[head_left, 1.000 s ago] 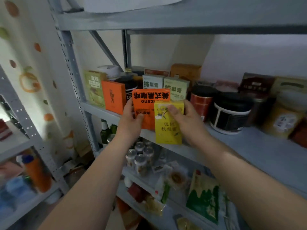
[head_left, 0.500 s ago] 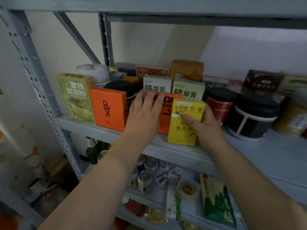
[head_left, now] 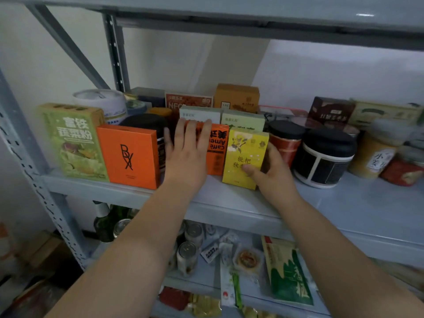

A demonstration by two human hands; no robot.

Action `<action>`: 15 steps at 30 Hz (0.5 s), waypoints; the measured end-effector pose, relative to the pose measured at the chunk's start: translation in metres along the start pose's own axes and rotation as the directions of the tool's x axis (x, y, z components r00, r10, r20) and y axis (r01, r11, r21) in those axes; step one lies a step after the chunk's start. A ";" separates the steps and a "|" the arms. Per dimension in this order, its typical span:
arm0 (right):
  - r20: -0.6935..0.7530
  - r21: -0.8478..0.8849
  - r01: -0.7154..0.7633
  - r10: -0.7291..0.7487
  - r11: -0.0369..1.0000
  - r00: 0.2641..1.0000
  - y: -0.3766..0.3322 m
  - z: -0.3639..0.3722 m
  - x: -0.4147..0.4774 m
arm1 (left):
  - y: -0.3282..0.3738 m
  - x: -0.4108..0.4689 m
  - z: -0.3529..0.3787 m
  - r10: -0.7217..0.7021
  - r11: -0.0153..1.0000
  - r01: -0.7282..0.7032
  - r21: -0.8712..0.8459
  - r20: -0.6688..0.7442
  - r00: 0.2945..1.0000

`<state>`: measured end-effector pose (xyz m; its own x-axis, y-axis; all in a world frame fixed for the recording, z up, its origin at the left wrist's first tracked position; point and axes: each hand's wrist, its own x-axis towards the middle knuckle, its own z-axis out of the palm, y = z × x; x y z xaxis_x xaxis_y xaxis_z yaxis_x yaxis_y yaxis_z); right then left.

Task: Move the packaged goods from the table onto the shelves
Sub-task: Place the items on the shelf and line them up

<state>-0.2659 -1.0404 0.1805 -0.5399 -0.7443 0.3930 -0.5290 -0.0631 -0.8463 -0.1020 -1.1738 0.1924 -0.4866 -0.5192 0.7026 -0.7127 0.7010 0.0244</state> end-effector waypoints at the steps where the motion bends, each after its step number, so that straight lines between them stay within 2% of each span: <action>1: -0.003 -0.018 0.007 -0.007 1.000 1.000 -0.001 0.001 0.000 | 0.000 0.004 -0.009 0.019 0.999 -0.019 0.040 -0.007 1.000; 4: -0.035 -0.028 0.014 -0.015 1.000 0.999 -0.002 0.004 0.000 | 0.005 0.023 -0.040 0.125 0.989 -0.127 0.079 0.031 0.992; 7: -0.063 -0.028 0.024 -0.026 0.999 0.998 -0.001 0.004 -0.003 | 0.012 0.034 -0.051 0.269 0.963 -0.268 -0.025 0.160 0.950; 9: -0.099 -0.002 0.029 -0.029 1.000 0.995 -0.001 0.002 -0.005 | 0.007 0.033 -0.052 0.275 0.961 -0.257 -0.105 0.230 0.934; 10: -0.122 0.012 0.030 -0.028 0.999 0.992 -0.003 0.001 -0.006 | 0.002 0.031 -0.053 0.246 0.963 -0.214 -0.167 0.207 0.947; 12: -0.171 0.039 0.046 -0.038 0.998 0.985 -0.006 -0.001 -0.007 | -0.007 0.024 -0.058 0.110 0.917 -0.087 -0.390 0.038 0.993; 14: -0.201 0.054 0.064 -0.052 0.996 0.978 -0.006 -0.003 -0.007 | -0.008 0.008 -0.064 -0.125 0.759 0.051 -0.649 -0.069 0.990; 15: -0.209 0.056 0.070 -0.057 0.996 0.976 -0.006 -0.002 -0.007 | -0.006 -0.001 -0.064 -0.251 0.649 0.147 -0.746 -0.028 0.968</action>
<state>-0.2606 -1.0334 0.1838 -0.6336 -0.5844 0.5071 -0.5283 -0.1520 -0.8353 -0.0651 -1.1459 0.2367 -0.2777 -0.6645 0.6938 -0.1569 0.7439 0.6496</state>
